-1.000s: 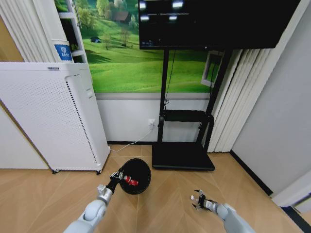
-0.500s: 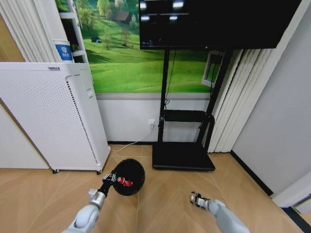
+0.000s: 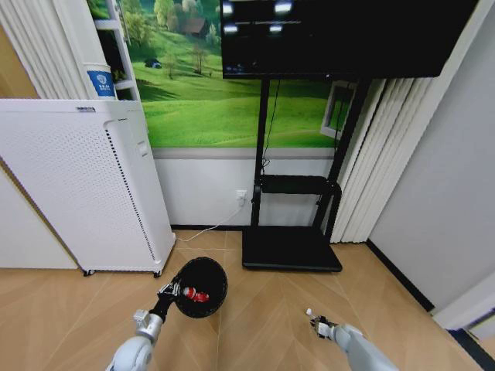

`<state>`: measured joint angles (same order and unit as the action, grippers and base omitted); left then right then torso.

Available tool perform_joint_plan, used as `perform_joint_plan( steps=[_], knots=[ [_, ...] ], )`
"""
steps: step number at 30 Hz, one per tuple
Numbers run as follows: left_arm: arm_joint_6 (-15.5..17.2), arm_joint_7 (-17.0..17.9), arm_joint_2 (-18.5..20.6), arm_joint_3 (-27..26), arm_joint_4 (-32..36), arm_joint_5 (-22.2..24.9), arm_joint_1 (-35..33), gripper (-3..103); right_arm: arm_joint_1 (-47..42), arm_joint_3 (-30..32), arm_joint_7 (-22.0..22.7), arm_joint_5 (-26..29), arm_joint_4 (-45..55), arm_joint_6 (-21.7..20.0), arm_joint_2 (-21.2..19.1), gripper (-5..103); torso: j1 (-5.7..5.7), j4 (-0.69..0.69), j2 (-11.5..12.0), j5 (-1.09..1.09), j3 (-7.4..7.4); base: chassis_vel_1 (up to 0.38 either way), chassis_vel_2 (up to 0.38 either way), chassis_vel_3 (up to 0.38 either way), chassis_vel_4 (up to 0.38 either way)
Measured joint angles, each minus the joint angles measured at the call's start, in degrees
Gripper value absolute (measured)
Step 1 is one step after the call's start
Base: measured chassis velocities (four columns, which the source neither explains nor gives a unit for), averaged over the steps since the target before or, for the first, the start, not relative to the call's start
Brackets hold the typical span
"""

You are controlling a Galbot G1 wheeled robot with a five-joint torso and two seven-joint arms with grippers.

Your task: Pick up the trash bin and place the garbage on the floor into it.

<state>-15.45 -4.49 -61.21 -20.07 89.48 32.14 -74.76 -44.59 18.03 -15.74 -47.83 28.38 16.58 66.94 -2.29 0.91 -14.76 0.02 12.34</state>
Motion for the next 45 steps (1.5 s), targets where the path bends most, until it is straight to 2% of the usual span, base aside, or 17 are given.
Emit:
perform_joint_plan(
  steps=[3, 4, 5, 7, 10, 13, 14, 15, 18, 19, 20, 22, 24, 25, 26, 35, 45],
  knots=[
    [-0.07, -0.18, 0.00, 0.03, -0.94, 0.00, 0.57, 6, -1.15, 0.69, 0.17, 2.75, 2.65, 3.24, -1.94, 13, 0.00, 0.00, 0.00, -0.01, 0.00, 0.000, 0.000, 0.000, 0.000],
    [-0.07, -0.18, 0.00, 0.03, -0.94, 0.00, 0.57, 6, -1.15, 0.69, 0.17, 2.75, 2.65, 3.24, -1.94, 13, 0.00, 0.00, 0.00, -0.01, 0.00, 0.000, 0.000, 0.000, 0.000],
    [-0.08, -0.21, -0.05, 0.16, -1.16, -0.01, 0.74, 6, -1.36, 0.84, 0.25, 3.38, 3.19, 3.65, -2.53, 19, 0.00, 0.00, 0.00, -0.01, 0.00, 0.000, 0.000, 0.000, 0.000],
    [-0.08, -0.21, -0.13, 0.37, -1.38, -0.03, 0.98, 6, -1.47, 0.96, 0.50, 4.01, 3.46, 3.90, -3.24, 19, 0.00, 0.00, 0.00, -0.03, 0.00, 0.000, 0.000, 0.000, 0.000],
    [-0.08, -0.13, -0.42, 1.30, -1.75, -0.14, 1.99, 6, -0.70, 1.32, 0.68, 4.65, 1.92, 2.42, -4.46, 35, 0.00, 0.02, 0.00, -0.02, 0.00, 0.000, 0.000, 0.000, 0.000],
    [-0.09, -0.09, -0.45, 1.52, -1.75, -0.16, 2.18, 6, -0.29, 1.38, 0.71, 4.93, 1.15, 1.40, -4.63, 41, 0.00, 0.01, 0.00, -0.02, 0.00, 0.000, 0.000, 0.000, 0.000],
    [-0.09, 0.00, -0.46, 1.66, -1.73, -0.18, 2.28, 6, 0.10, 1.49, 0.75, 5.15, 0.41, 0.47, -4.66, 45, 0.00, 0.01, 0.00, -0.04, 0.00, 0.000, 0.000, 0.000, 0.000],
    [-0.08, 0.11, -0.45, 1.65, -1.72, -0.20, 2.27, 6, 0.24, 1.62, 1.12, 5.91, -0.08, -0.75, -4.40, 57, 0.00, 0.00, 0.00, -0.04, 0.00, 0.000, 0.000, 0.000, 0.000],
    [-0.09, 0.14, -0.41, 1.45, -1.69, -0.20, 2.02, 6, 0.06, 1.53, 1.44, 8.39, -0.19, -1.83, -3.96, 62, 0.00, 0.01, 0.00, -0.02, 0.00, 0.000, 0.000, 0.000, 0.000],
    [-0.10, 0.14, -0.36, 1.23, -1.65, -0.20, 1.77, 6, -0.19, 1.36, 1.46, 10.23, -0.06, -2.46, -3.65, 73, 0.00, 0.00, 0.00, -0.02, 0.00, 0.000, 0.000, 0.000, 0.000],
    [-0.10, 0.14, -0.36, 1.23, -1.65, -0.20, 1.77, 6, -0.19, 1.36, 1.46, 10.23, -0.06, -2.46, -3.65, 73, 0.00, 0.00, 0.00, -0.02, 0.00, 0.000, 0.000, 0.000, 0.000],
    [-0.12, 0.11, -0.26, 0.79, -1.56, -0.20, 1.35, 6, -0.64, 1.25, 1.32, 11.48, 0.48, -2.92, -3.35, 84, 0.00, 0.00, 0.00, 0.02, 0.00, 0.000, 0.000, 0.000, 0.000],
    [-0.14, 0.08, -0.24, 0.69, -1.56, -0.20, 1.26, 6, -0.71, 1.25, 1.29, 11.70, 0.65, -2.80, -3.31, 84, 0.00, 0.00, 0.01, 0.00, 0.00, 0.000, 0.000, 0.000, 0.000],
    [-0.20, 0.00, -0.24, 0.57, -1.61, -0.21, 1.16, 6, -0.89, 1.25, 1.26, 12.21, 0.88, -2.15, -3.29, 94, 0.00, 0.00, 0.00, -0.04, 0.00, 0.000, 0.000, 0.000, 0.000],
    [-0.24, -0.05, -0.24, 0.52, -1.74, -0.26, 1.10, 6, -1.08, 1.26, 1.26, 12.75, 1.07, -1.71, -3.28, 98, 0.00, 0.00, 0.00, -0.02, 0.00, 0.000, 0.000, 0.000, 0.000],
    [-0.36, -0.21, -0.52, 0.85, -2.25, -0.88, 1.07, 6, -3.01, 1.83, 1.50, 18.48, 3.29, 1.59, -4.66, 100, 0.00, 0.01, 0.00, -0.01, 0.00, 0.000, 0.000, 0.000, 0.000],
    [-0.36, -0.03, -0.60, 1.46, -1.96, -1.23, 1.16, 6, -4.64, 2.92, 1.06, 23.36, 2.80, 2.09, -8.18, 100, 0.00, 0.01, 0.00, -0.02, 0.00, 0.000, 0.000, 0.000, 0.000]
  ],
)
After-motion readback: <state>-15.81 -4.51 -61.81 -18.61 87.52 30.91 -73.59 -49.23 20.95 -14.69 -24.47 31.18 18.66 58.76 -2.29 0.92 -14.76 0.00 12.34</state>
